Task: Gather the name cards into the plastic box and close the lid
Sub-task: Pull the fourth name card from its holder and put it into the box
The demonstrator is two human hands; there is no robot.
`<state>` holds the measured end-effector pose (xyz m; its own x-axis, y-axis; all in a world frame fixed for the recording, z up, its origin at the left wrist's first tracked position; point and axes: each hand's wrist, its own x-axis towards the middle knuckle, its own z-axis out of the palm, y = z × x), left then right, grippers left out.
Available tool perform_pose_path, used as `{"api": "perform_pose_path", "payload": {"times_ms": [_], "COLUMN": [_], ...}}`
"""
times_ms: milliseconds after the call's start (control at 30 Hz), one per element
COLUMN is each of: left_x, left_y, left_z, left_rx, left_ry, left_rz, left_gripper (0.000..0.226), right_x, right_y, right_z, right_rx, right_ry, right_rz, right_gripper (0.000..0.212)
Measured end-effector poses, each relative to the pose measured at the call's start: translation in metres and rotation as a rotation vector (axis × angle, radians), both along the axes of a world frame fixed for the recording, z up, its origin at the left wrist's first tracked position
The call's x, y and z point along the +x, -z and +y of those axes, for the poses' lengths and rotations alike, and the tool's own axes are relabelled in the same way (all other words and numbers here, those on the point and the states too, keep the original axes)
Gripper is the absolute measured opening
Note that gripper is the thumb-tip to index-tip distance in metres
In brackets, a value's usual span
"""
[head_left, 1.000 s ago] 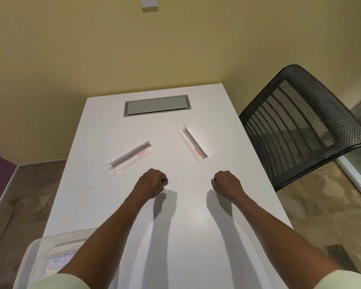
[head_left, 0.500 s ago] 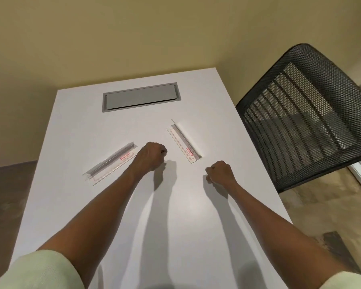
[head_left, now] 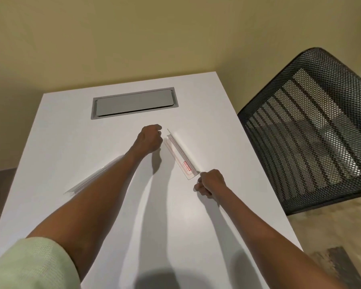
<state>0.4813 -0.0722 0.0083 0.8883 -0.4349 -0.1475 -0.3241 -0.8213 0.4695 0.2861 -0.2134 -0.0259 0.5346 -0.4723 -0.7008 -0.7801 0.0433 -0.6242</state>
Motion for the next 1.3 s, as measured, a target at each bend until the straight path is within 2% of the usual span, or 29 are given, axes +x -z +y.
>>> {"api": "perform_pose_path", "payload": {"times_ms": [33,133,233,300,400,500,767,900,1067,1300], "left_x": [0.003,0.014,0.024,0.029,0.032,0.033,0.040,0.039,0.035,0.017], "left_y": [0.001,0.009,0.017,0.021,0.024,0.023,0.023,0.028,0.035,0.026], "left_z": [-0.003,-0.008,-0.015,-0.021,-0.031,-0.040,-0.045,-0.045,-0.037,-0.012], "left_rx": [-0.006,0.009,0.025,0.032,0.019,0.034,-0.060,-0.136,-0.180,-0.321], "left_ry": [-0.008,-0.004,-0.014,-0.009,-0.016,0.028,-0.013,-0.094,-0.168,-0.323], "left_rz": [0.005,-0.009,-0.012,-0.005,0.023,0.027,0.132,0.217,0.190,0.082], "left_gripper": [0.019,0.041,0.045,0.045,0.041,0.020,0.036,0.026,0.030,0.019], "right_x": [0.002,0.009,0.014,0.017,0.020,0.024,0.027,0.024,0.023,0.020], "right_y": [0.000,0.004,0.009,0.012,0.012,0.010,0.002,0.002,0.000,-0.010], "right_z": [-0.001,-0.004,-0.008,-0.011,-0.014,-0.016,-0.013,-0.012,-0.011,-0.007], "right_rx": [-0.005,0.002,0.035,0.037,0.016,0.057,0.098,0.120,0.109,0.076], "right_ry": [0.003,0.031,0.082,0.119,0.162,0.206,0.157,0.157,0.129,0.104], "right_rz": [0.008,0.034,0.035,0.031,0.035,0.018,-0.016,-0.037,-0.030,0.000], "right_gripper": [0.015,0.015,0.019,0.025,0.021,0.028,0.013,0.013,0.017,0.017]}}
